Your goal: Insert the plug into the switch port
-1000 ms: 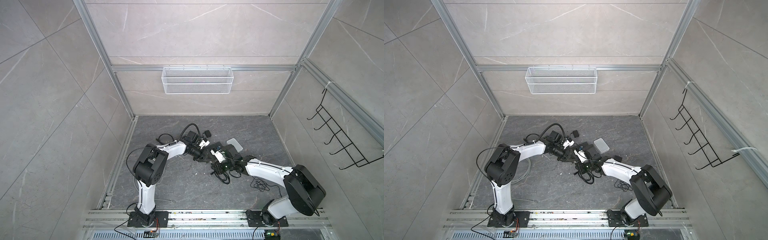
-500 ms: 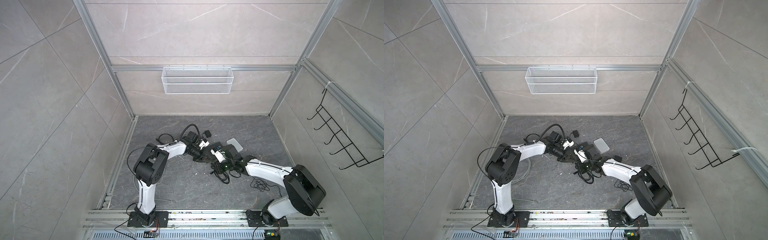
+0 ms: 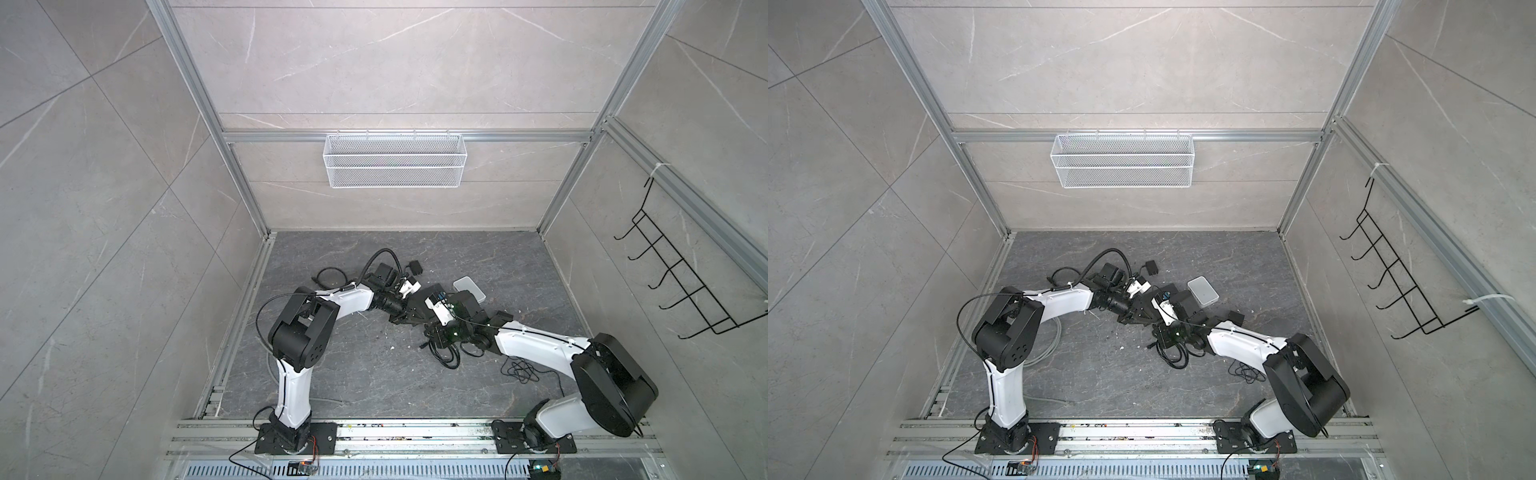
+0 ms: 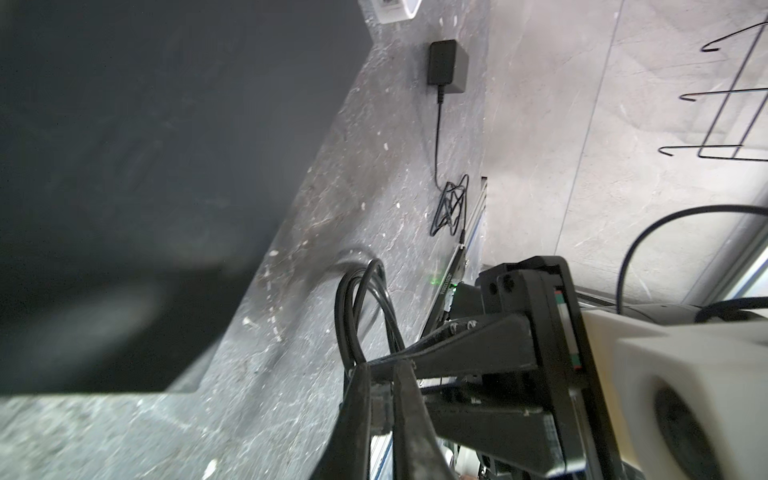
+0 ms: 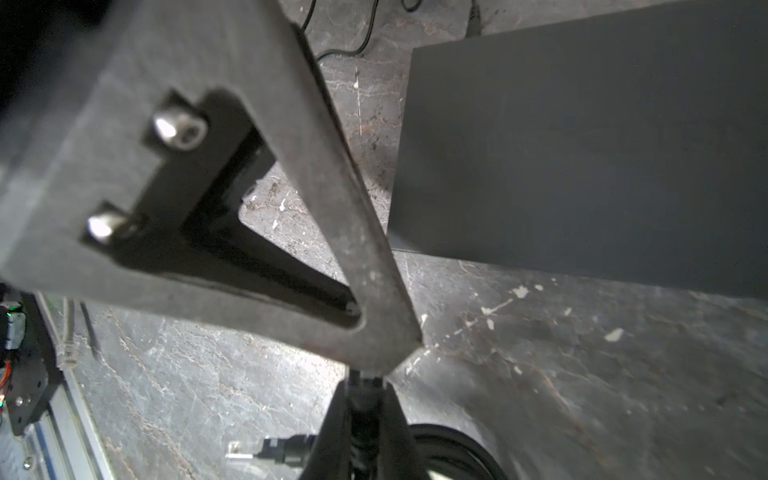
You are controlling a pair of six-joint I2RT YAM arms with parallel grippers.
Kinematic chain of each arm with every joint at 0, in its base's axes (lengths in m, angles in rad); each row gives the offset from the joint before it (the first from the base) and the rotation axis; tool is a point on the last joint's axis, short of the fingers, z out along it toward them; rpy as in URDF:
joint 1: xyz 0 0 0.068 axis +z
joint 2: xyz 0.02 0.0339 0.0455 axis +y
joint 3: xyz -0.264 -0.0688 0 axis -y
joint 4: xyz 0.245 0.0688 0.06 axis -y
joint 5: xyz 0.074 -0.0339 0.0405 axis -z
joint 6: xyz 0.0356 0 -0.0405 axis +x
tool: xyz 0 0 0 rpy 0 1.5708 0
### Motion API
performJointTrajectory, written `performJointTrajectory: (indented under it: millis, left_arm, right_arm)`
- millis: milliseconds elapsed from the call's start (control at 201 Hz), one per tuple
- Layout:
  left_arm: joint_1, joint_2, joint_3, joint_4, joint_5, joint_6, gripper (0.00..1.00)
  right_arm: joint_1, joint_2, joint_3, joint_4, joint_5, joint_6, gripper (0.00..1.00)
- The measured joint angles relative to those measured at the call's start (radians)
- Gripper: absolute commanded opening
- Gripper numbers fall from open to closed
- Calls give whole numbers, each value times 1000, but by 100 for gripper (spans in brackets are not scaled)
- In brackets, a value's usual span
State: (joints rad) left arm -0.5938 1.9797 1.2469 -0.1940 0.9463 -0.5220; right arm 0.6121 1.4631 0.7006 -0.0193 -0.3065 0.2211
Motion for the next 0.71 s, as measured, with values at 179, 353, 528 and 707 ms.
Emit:
performJointTrajectory:
  millis: [179, 353, 528, 707]
  left_arm:
    - [-2, 18, -2, 16, 6, -36, 0]
    - [-1, 24, -2, 16, 6, -63, 0]
    - [-1, 29, -2, 16, 6, -83, 0]
    - [-2, 42, -2, 14, 5, -85, 0]
  right_arm:
    - [-14, -151, -169, 137, 42, 85, 42]
    - [-14, -222, -353, 325, 78, 152, 39]
    - [1, -184, -399, 469, 104, 169, 36]
    - [35, -166, -399, 561, 124, 169, 34]
